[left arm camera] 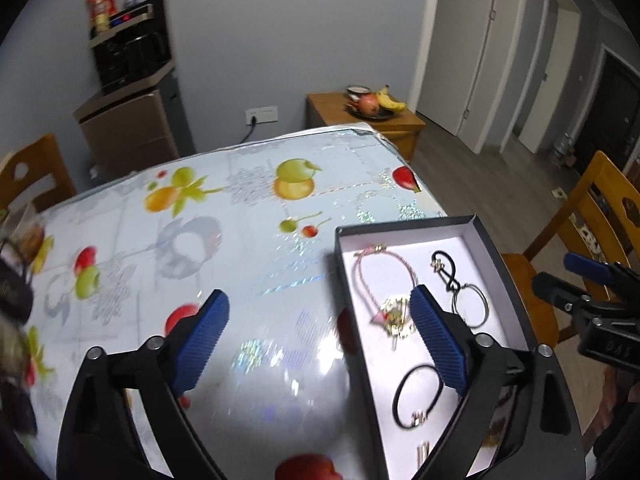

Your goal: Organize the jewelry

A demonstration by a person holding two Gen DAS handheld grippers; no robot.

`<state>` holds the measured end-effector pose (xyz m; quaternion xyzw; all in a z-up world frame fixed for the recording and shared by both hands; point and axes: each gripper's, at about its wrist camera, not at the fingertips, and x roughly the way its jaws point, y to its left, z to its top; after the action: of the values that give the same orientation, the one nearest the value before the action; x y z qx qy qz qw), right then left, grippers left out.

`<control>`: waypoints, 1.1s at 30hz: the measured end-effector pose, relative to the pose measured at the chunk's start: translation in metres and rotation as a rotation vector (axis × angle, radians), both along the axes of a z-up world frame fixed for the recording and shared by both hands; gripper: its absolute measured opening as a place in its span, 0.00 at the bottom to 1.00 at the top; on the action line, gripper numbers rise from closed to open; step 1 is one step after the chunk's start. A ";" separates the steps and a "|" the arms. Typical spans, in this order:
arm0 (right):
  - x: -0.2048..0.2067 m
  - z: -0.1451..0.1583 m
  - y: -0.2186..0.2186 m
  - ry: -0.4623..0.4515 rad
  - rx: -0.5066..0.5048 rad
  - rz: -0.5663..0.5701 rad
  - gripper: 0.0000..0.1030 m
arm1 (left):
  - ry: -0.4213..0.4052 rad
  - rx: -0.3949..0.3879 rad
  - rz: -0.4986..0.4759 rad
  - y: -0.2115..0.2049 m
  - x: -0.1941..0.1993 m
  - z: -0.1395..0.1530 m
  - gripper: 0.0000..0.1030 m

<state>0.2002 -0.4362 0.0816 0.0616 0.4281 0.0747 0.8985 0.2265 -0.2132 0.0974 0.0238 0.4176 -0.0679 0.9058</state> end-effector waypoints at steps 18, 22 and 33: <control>-0.104 -0.012 -0.007 0.016 0.008 -0.022 0.89 | 0.023 -0.144 0.044 0.001 -0.115 -0.005 0.97; -0.123 -0.014 -0.004 0.015 0.028 -0.013 0.91 | 0.000 -0.151 0.034 -0.002 -0.142 -0.004 0.97; -0.146 -0.019 0.007 0.006 0.024 -0.012 0.95 | 0.005 -0.158 0.018 -0.001 -0.185 -0.012 0.97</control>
<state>0.0541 -0.4288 0.0629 0.0751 0.4296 0.0743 0.8968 0.0415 -0.2140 0.0853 -0.0517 0.4132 -0.0925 0.9044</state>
